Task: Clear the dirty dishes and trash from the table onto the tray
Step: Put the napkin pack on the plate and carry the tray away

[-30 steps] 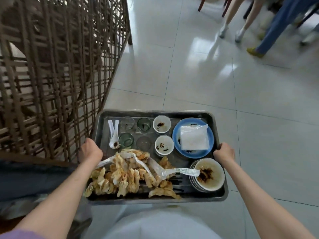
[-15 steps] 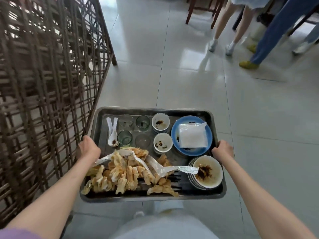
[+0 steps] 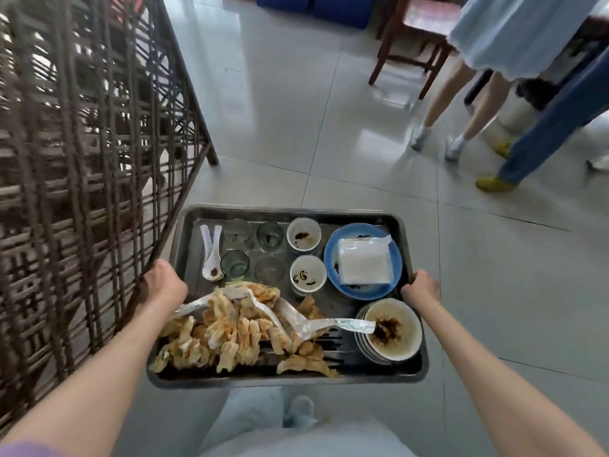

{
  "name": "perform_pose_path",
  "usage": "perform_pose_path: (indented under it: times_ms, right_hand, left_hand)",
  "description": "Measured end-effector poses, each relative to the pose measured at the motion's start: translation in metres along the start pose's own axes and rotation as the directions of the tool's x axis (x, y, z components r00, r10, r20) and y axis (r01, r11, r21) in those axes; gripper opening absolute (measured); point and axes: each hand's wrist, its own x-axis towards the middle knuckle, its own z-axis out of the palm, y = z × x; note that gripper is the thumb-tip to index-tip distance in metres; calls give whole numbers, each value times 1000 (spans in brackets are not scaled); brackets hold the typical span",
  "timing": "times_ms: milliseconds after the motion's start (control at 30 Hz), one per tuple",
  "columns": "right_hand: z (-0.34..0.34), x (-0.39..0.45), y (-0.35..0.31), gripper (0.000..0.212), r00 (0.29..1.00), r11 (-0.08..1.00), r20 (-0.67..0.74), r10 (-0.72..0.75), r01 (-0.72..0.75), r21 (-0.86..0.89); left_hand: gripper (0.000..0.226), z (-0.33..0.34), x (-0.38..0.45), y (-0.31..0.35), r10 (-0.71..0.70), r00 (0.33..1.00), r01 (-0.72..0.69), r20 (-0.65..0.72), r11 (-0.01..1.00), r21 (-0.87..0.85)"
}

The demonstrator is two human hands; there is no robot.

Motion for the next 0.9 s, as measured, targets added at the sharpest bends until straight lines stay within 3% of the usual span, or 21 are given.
perform_pose_path:
  times_ms: [100, 567, 900]
  right_hand:
    - [-19, 59, -39, 16, 1000, 999, 2, -29, 29, -13]
    - [-97, 315, -246, 10, 999, 999, -34, -15, 16, 47]
    - [-152, 535, -406, 22, 998, 997, 23, -66, 65, 50]
  left_hand:
    - [42, 2, 48, 57, 34, 999, -33, -1, 997, 73]
    - [38, -25, 266, 337, 74, 997, -74, 2, 992, 102]
    - [37, -32, 419, 533, 53, 998, -50, -32, 994, 100]
